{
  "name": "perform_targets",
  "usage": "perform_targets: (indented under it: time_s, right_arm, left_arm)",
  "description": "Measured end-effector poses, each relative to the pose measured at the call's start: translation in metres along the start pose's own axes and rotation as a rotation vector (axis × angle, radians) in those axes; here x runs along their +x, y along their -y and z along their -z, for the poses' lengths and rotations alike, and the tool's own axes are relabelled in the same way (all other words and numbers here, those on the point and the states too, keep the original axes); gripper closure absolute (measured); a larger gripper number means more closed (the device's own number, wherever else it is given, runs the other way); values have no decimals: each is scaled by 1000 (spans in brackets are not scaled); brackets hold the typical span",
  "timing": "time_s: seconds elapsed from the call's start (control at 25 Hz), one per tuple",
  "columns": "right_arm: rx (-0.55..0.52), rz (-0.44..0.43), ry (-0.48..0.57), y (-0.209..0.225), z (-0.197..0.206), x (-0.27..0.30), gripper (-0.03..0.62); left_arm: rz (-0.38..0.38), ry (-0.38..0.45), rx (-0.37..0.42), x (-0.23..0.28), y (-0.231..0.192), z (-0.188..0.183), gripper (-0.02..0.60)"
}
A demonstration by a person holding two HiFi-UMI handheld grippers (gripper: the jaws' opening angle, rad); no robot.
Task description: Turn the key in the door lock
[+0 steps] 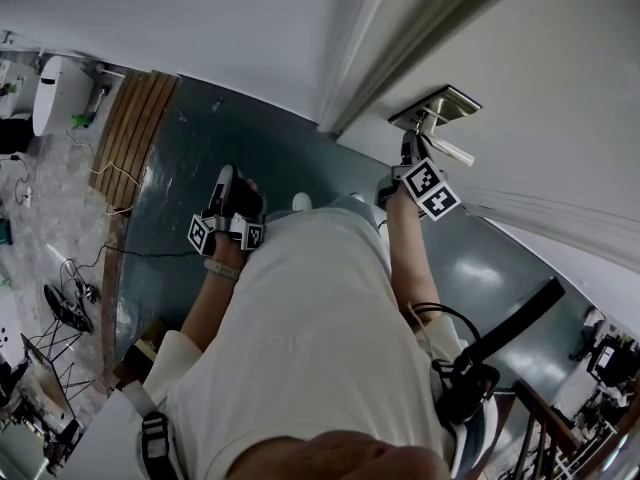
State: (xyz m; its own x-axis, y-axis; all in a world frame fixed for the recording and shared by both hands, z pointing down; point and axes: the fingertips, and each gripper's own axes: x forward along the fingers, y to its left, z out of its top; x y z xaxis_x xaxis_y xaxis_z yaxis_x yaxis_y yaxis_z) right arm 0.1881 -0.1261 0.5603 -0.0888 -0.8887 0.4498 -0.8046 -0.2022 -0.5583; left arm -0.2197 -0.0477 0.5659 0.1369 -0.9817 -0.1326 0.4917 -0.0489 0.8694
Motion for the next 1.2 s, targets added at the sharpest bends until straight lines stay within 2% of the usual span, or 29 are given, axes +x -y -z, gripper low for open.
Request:
perform_targets:
  time_s: [0.12,0.6,0.68,0.76,0.88,1.0,1.08,1.12,1.2]
  right_arm:
    - [123,-28,0,-1,1,-1,543]
    - [980,-340,62,12,7,-3,537]
    - [1051,-390,76,9,8,-2,536]
    - [1057,-431,83,11,10,0,533]
    - [963,-494,37,8,6,-3,522]
    - [697,-440,27,1,-5,-16,523]
    - [412,-384,33,-7,-13,-29,522]
    - [233,-357,30,-11,-15,-36,522]
    - [-193,-279,25,-19,-14,-48,522]
  left_arm:
    - [-1,0,-4,0,-1,-1,574]
    - [-14,-2,12,1,-1,-1,574]
    - [-18,-5,13,3,-2,-3,574]
    - [-22,-7,13,4,-3,-3,574]
    - [-23,-5,13,3,-1,0,574]
    - [-22,-7,10,3,0,3,574]
    - [-19,-7,6,3,1,4,574]
    - [-19,-5,4,3,2,4,574]
    - [-18,-5,-1,3,1,2,574]
